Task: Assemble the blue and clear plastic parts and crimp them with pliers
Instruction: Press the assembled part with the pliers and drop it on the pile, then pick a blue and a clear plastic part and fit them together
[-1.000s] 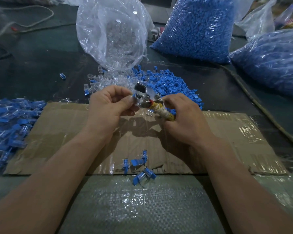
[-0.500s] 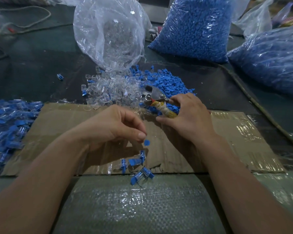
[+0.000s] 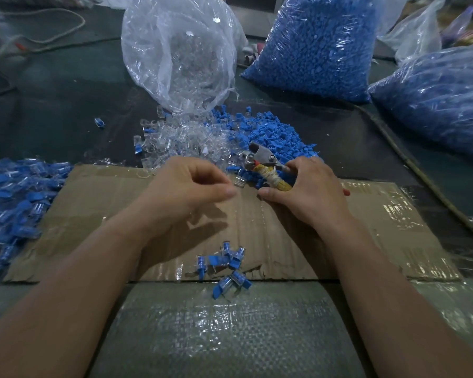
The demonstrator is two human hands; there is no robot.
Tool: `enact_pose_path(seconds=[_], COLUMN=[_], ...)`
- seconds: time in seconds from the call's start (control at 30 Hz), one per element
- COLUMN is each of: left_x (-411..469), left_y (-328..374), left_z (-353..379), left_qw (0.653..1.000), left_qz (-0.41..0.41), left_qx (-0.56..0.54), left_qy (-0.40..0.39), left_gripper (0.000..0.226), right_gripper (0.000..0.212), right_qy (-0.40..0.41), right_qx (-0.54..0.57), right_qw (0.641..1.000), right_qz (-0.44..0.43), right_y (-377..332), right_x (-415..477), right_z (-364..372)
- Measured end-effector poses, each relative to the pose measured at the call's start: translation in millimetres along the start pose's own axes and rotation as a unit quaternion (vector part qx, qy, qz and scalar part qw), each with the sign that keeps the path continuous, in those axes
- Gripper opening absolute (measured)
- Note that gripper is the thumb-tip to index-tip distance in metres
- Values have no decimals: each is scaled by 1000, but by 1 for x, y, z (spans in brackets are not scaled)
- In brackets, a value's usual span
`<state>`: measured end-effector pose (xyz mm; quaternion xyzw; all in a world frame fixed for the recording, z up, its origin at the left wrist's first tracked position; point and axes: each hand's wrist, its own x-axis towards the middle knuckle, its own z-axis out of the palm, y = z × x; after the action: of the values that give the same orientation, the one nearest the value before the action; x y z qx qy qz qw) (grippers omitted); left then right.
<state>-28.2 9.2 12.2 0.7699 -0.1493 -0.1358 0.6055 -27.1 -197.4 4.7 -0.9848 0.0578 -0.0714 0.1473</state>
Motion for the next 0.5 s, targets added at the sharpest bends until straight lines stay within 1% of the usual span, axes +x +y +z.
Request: enact_pose_path(seconds=[0.03, 0.07, 0.1, 0.13, 0.17, 0.23, 0.37, 0.5], left_x=[3, 6, 9, 11, 12, 14, 16, 17], left_y=[-3, -6, -9, -12, -14, -16, -17, -16], left_z=[-1, -3, -4, -6, -7, -8, -5, -5], left_qw=[995, 979, 954, 932, 921, 915, 896, 896], left_qz=[21, 39, 48, 46, 37, 18, -5, -3], left_qx=[42, 117, 200, 265, 303, 344, 407, 404], left_qy=[86, 163, 217, 241, 242, 210, 175, 184], left_gripper=[5, 3, 13, 24, 32, 41, 40, 33], right_gripper=[71, 71, 71, 71, 71, 71, 70, 70], right_qy=[-1, -2, -4, -6, -9, -10, -16, -28], right_qx=[2, 3, 3, 3, 2, -1, 0, 5], right_qw=[1000, 1000, 1000, 1000, 1000, 1000, 1000, 999], right_qz=[1, 1, 2, 3, 4, 8, 13, 16], right_y=[0, 0, 0, 0, 0, 0, 0, -1], right_x=[0, 0, 0, 0, 0, 1, 0, -1], right_z=[0, 0, 0, 0, 0, 0, 1, 0])
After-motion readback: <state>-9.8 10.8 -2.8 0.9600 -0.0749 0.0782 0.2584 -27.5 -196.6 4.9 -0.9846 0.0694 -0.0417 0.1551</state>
